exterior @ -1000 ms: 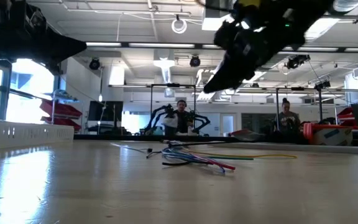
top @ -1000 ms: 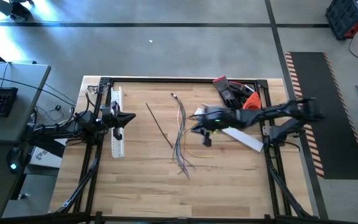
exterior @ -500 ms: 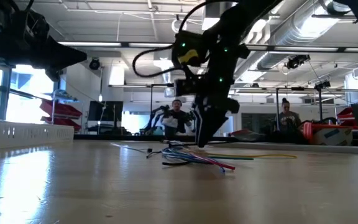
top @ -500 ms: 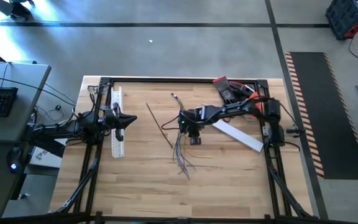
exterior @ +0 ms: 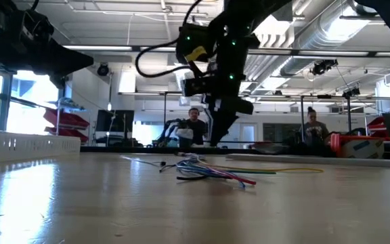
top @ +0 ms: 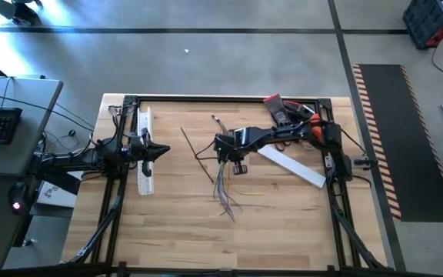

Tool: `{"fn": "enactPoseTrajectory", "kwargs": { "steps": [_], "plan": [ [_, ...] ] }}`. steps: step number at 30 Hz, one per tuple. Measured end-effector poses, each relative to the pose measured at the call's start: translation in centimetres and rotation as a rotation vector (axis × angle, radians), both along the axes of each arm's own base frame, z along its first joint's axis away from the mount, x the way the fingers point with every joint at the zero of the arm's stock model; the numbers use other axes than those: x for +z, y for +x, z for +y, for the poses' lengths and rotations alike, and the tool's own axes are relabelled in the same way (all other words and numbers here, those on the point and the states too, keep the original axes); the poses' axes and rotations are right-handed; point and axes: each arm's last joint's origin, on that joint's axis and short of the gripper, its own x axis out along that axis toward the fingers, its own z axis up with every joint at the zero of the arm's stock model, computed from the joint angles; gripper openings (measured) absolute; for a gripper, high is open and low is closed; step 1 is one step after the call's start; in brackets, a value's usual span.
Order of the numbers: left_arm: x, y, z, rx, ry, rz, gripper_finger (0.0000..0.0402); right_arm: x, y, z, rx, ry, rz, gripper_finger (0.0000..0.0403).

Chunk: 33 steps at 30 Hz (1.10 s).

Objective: Ziptie cables
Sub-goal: Wrap the zip tie on the cable

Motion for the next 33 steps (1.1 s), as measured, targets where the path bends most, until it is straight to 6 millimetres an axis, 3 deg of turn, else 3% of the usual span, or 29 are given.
{"fn": "enactPoseTrajectory", "kwargs": {
  "steps": [6,11,15,19,23,33],
  "plan": [
    [0.1,0.0,0.0,0.002,0.001,-0.013,0.0000,2.4,2.8,1.8,0.190,-0.100,-0.207,0.0000],
    [1.8,-0.3,0.0,0.001,0.017,-0.075,0.0000,3.3,5.4,4.7,0.569,-0.242,-0.520,0.0000],
    [3.4,-0.8,-0.1,0.000,0.050,-0.104,0.0000,3.3,6.1,6.3,0.861,-0.322,-0.767,0.0000],
    [4.2,-1.0,-0.1,0.002,0.062,-0.126,0.0000,3.7,6.3,6.4,0.931,-0.291,-0.911,0.0000],
    [4.1,-1.0,-0.1,0.012,0.061,-0.114,0.0000,2.0,7.0,6.6,0.924,-0.212,-0.971,0.0000],
    [3.8,-0.9,0.0,0.038,0.057,-0.082,0.0000,-4.9,10.2,7.7,1.054,-0.354,-1.025,0.0000]
  ]
}}
